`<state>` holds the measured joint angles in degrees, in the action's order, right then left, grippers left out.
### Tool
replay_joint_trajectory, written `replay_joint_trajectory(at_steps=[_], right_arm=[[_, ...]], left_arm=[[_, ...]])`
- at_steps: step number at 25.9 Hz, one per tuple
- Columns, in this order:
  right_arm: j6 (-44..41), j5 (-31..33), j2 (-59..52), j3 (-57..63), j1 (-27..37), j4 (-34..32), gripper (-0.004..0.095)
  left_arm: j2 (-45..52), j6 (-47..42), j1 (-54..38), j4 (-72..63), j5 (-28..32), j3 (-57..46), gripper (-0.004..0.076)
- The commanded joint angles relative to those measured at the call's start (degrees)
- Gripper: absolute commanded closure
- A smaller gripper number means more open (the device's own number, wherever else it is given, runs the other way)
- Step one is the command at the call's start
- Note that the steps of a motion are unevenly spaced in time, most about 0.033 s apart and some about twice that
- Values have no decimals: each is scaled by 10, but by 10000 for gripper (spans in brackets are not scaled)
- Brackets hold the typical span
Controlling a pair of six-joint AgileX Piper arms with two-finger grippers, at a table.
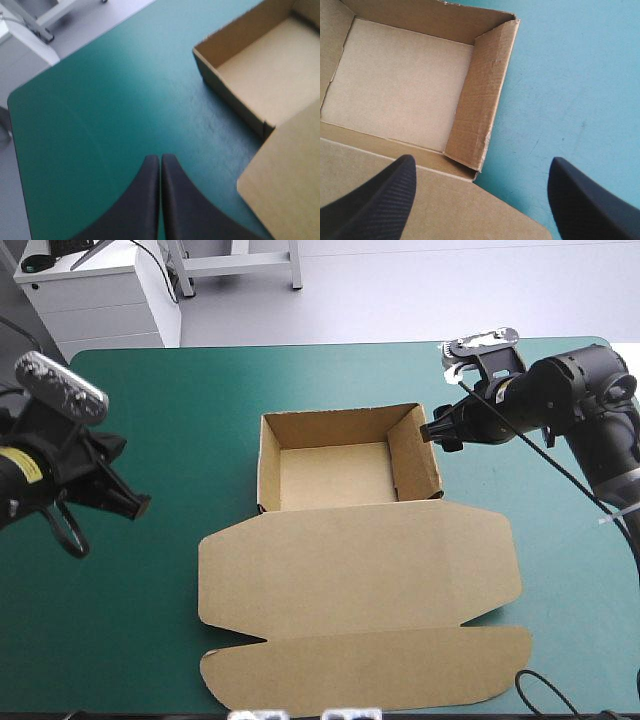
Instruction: Fold the box
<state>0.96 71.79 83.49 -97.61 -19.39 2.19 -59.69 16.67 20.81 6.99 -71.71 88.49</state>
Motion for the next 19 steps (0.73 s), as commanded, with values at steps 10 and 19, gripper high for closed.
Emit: replay_joint_trajectory(at_steps=[10,19], right_arm=[[15,-16,-22,-15,3,7,238],[15,-27,2,-15,3,11,238]], left_arm=[[196,-66,0,2,27,-351,731],[287,-89,0,-65,129,-535,731]])
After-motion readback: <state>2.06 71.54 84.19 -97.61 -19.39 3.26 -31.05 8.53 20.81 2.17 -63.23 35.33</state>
